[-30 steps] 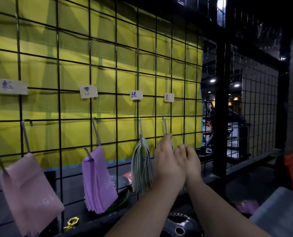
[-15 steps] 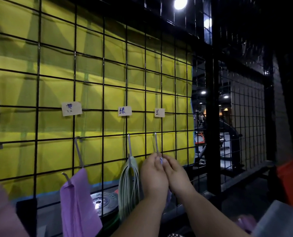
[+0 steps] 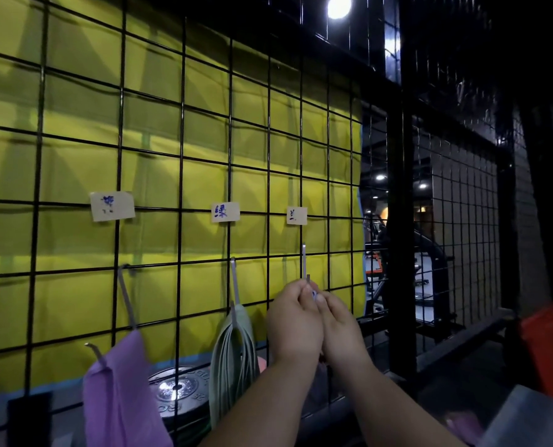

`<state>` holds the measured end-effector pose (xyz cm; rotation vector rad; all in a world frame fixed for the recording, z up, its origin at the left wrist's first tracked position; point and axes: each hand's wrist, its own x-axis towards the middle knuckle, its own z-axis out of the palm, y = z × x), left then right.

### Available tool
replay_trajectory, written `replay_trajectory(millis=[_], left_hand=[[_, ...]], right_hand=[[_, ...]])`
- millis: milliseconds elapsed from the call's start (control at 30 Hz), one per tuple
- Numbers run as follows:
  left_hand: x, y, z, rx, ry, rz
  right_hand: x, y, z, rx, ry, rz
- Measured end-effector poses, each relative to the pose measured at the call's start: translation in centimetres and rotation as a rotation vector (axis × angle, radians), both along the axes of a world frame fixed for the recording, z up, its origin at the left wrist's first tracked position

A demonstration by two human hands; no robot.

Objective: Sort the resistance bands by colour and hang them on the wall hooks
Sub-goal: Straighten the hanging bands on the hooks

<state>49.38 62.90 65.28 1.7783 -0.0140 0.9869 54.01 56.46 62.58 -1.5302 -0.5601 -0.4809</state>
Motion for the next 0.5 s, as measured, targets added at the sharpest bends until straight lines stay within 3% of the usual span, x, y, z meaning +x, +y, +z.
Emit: replay_trajectory(millis=[167,300,500], left_hand=[[-0.1,0.3,-0.4,0.024,0.032,0.033],[-0.5,0.3,-1.0,0.016,-0.032,0.004],[0.0,0.2,-0.7,-0.104,-0.033,-0.093]], right_hand=[[0.2,-0.3,-0.8,-0.058,-0.022,-0.03],[-0.2,-0.9,-1.5,-0.046,0.024,0.065],[0.3,-0.8,-1.3,0.176,0.246,0.204]])
